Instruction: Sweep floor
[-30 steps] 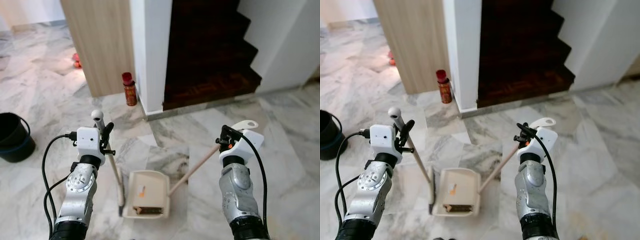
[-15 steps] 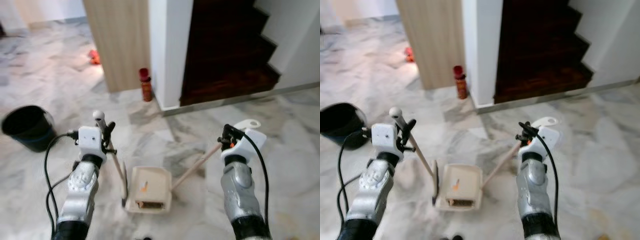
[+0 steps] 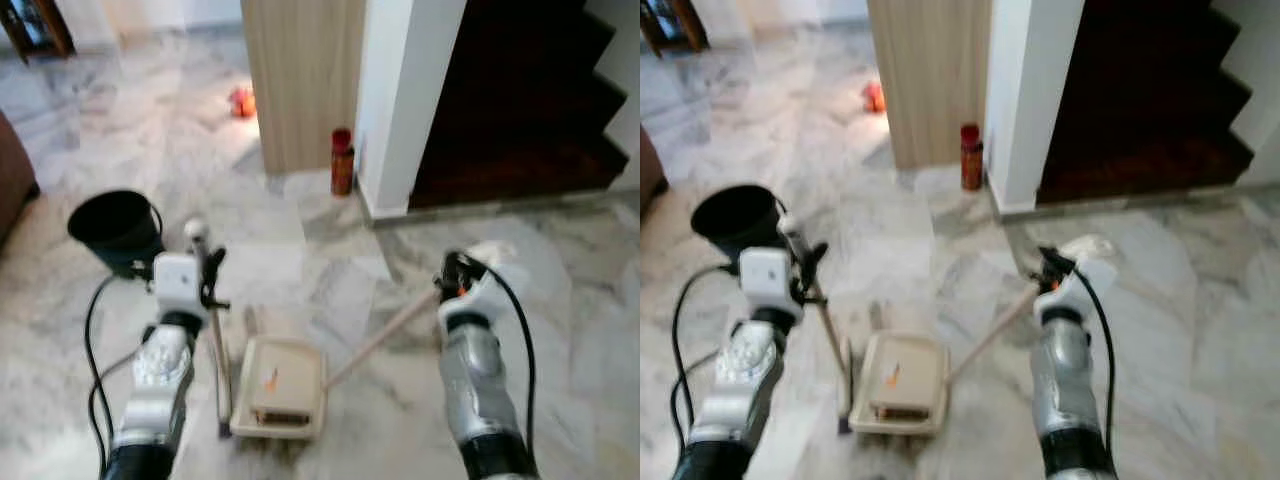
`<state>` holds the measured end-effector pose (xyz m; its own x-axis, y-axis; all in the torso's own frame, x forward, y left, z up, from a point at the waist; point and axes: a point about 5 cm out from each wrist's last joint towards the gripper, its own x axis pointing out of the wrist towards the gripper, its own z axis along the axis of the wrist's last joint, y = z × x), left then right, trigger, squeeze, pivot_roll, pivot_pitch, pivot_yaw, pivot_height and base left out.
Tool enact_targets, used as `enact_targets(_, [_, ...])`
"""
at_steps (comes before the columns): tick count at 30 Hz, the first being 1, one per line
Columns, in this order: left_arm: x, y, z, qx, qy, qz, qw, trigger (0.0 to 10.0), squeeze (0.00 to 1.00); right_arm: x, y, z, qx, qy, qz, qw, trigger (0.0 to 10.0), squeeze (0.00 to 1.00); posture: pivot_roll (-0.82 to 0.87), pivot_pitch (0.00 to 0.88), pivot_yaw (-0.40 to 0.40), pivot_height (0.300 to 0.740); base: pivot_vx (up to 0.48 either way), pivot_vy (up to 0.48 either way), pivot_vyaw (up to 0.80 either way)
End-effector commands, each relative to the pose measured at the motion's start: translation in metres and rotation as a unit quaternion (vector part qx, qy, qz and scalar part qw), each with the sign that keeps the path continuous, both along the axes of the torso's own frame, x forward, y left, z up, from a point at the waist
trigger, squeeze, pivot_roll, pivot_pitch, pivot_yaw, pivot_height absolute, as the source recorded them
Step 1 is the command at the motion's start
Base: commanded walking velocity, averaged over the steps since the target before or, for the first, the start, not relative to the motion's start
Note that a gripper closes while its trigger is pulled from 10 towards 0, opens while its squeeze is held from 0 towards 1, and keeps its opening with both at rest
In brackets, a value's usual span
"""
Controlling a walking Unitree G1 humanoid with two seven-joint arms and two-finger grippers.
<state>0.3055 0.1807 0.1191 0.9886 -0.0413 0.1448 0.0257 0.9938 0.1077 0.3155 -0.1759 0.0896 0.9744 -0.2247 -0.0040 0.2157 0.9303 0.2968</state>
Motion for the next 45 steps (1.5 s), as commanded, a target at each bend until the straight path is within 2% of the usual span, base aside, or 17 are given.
enact_targets(1, [0.0018, 0.0016, 0.0105, 0.0, -0.022, 0.001, 1.0, 10.0, 0.0, 0.0036, 0.0039, 0.0096, -0.001, -0.02, 0.005, 1.0, 10.0, 0.0, -0.01, 0.074, -0.007, 0.74, 0.0, 0.277, 0.0])
enact_targets(42, [0.0016, 0.0022, 0.0096, 0.001, -0.018, 0.002, 1.0, 10.0, 0.0, 0.0028, 0.0011, 0.0105, -0.007, -0.024, -0.001, 1.0, 10.0, 0.0, -0.01, 0.088, -0.002, 0.74, 0.0, 0.267, 0.04])
enact_targets(45, [0.0016, 0.0022, 0.0095, 0.001, -0.018, 0.002, 1.0, 10.0, 0.0, 0.0027, 0.0016, 0.0106, -0.009, -0.024, -0.001, 1.0, 10.0, 0.0, -0.01, 0.088, -0.002, 0.74, 0.0, 0.251, 0.6])
